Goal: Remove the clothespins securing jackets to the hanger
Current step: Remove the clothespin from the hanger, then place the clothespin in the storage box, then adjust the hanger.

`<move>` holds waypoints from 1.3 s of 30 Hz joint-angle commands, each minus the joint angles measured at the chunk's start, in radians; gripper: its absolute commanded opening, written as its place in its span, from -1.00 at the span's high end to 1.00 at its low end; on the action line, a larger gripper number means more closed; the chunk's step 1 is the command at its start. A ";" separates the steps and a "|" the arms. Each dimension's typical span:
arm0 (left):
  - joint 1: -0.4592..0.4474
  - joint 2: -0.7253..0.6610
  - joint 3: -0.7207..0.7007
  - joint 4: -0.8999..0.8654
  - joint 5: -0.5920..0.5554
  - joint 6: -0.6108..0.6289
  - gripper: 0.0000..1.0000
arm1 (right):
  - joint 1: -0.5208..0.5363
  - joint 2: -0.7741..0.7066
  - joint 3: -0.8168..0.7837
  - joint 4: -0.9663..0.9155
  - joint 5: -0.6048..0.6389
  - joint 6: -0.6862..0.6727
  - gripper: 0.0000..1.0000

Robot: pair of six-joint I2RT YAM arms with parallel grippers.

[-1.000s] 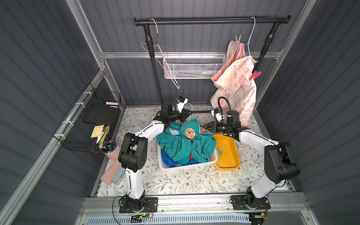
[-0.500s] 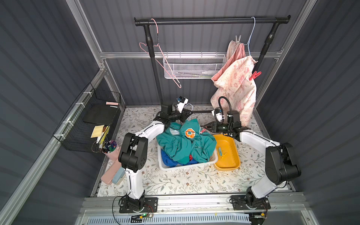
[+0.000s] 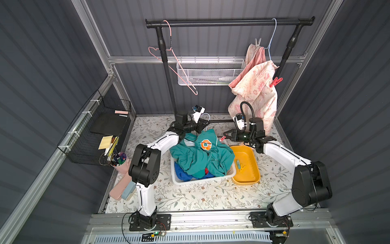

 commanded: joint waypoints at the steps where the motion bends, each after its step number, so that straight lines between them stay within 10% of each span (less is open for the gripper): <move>1: -0.022 0.018 -0.035 -0.040 0.024 0.030 1.00 | -0.005 -0.065 0.001 -0.019 0.119 -0.006 1.00; 17: -0.062 -0.109 -0.090 -0.041 -0.048 0.016 1.00 | -0.003 -0.405 -0.383 -0.181 0.490 0.042 0.92; 23: -0.067 -0.181 -0.103 -0.045 -0.074 0.001 1.00 | -0.002 -0.429 -0.473 -0.121 0.513 0.092 0.14; 30: -0.067 -0.225 -0.123 -0.036 -0.085 -0.024 1.00 | 0.106 -0.451 -0.338 -0.152 0.544 0.023 -0.43; 39: -0.081 -0.254 -0.150 -0.020 -0.095 -0.036 1.00 | 0.194 -0.327 -0.017 -0.098 0.414 0.034 -0.50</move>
